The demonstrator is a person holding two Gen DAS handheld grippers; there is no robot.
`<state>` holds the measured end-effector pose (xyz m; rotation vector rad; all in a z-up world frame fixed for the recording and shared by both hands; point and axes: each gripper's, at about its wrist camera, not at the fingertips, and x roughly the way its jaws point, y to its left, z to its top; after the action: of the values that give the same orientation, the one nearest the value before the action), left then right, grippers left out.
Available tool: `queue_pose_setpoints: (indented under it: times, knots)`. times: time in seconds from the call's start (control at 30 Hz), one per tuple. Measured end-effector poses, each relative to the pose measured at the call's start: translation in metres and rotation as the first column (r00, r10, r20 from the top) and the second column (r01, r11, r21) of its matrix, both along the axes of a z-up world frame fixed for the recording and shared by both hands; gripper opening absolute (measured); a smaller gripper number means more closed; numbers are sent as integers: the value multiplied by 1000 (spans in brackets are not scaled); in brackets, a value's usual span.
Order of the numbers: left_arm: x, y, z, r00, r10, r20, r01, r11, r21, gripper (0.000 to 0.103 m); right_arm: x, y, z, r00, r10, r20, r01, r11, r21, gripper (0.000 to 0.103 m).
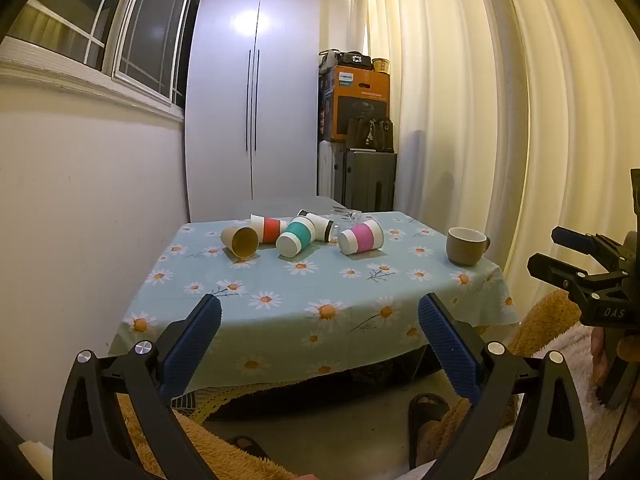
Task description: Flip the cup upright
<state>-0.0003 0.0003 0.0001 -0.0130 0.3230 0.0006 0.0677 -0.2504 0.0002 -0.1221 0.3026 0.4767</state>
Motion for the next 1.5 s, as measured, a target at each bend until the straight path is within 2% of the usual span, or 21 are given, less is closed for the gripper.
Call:
queue_pose_setpoints:
  times: [1.5]
  knots:
    - [2,-6,-7,1000,-1,-15,1,1000,6,96,0,2,-2,1000,0,-3,0,1000,0,98]
